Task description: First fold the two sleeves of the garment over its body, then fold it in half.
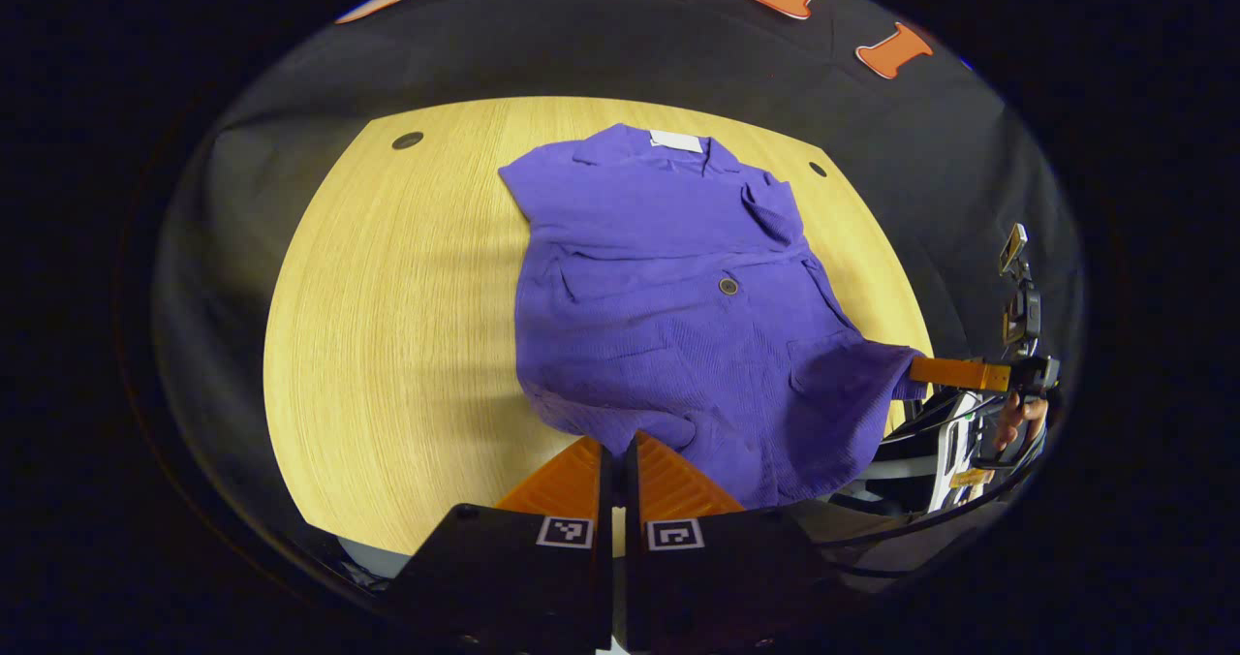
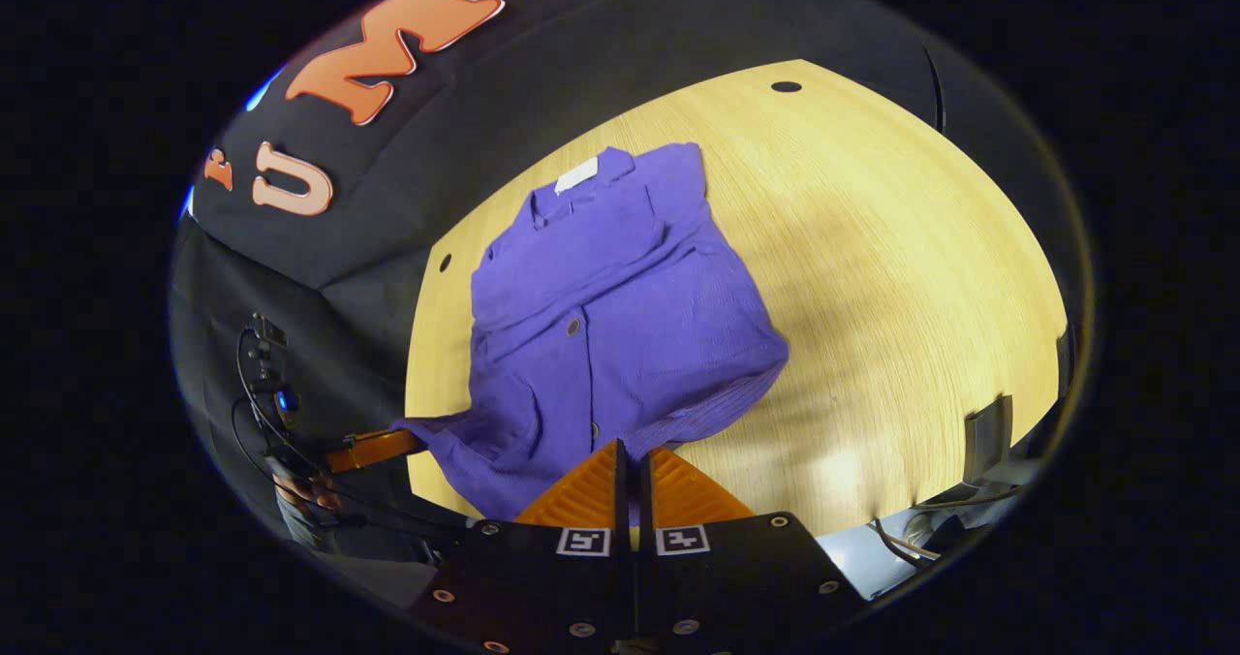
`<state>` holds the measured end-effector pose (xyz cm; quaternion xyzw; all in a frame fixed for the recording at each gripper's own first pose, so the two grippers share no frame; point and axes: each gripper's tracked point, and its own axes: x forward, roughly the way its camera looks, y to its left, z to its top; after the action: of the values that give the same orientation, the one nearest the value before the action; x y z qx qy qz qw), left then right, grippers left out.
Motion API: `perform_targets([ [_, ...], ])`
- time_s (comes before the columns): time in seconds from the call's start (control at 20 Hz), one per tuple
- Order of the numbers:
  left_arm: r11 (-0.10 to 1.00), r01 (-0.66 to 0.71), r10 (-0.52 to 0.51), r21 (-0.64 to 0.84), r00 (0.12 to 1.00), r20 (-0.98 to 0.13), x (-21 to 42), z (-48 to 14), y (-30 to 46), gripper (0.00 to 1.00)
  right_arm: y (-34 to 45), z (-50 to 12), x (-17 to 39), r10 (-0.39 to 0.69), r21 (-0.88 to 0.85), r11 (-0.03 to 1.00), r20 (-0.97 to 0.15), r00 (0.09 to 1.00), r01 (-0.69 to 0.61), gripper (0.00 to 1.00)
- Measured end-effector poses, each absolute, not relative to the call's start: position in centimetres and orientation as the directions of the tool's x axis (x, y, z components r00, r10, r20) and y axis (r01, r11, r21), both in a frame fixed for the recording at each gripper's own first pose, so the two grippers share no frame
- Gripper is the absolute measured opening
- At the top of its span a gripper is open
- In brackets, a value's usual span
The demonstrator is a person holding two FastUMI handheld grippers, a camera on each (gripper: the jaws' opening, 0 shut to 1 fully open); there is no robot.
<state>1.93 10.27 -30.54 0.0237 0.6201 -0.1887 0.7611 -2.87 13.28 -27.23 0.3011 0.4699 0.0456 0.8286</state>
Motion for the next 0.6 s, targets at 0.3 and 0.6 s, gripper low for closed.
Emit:
perform_targets([
  [0.3,0.885,0.406,-0.328,-0.226,0.201,-0.923,6.6,-28.1,9.8,0.06,13.4,-23.5,-0.1,0.291,0.528,0.817,-0.725,0.624,0.233,0.02],
  [0.6,0.861,0.465,-0.355,-0.206,0.259,-0.898,12.4,-25.5,8.9,0.06,13.2,-19.7,3.6,0.266,0.53,0.819,-0.69,0.673,0.22,0.02],
])
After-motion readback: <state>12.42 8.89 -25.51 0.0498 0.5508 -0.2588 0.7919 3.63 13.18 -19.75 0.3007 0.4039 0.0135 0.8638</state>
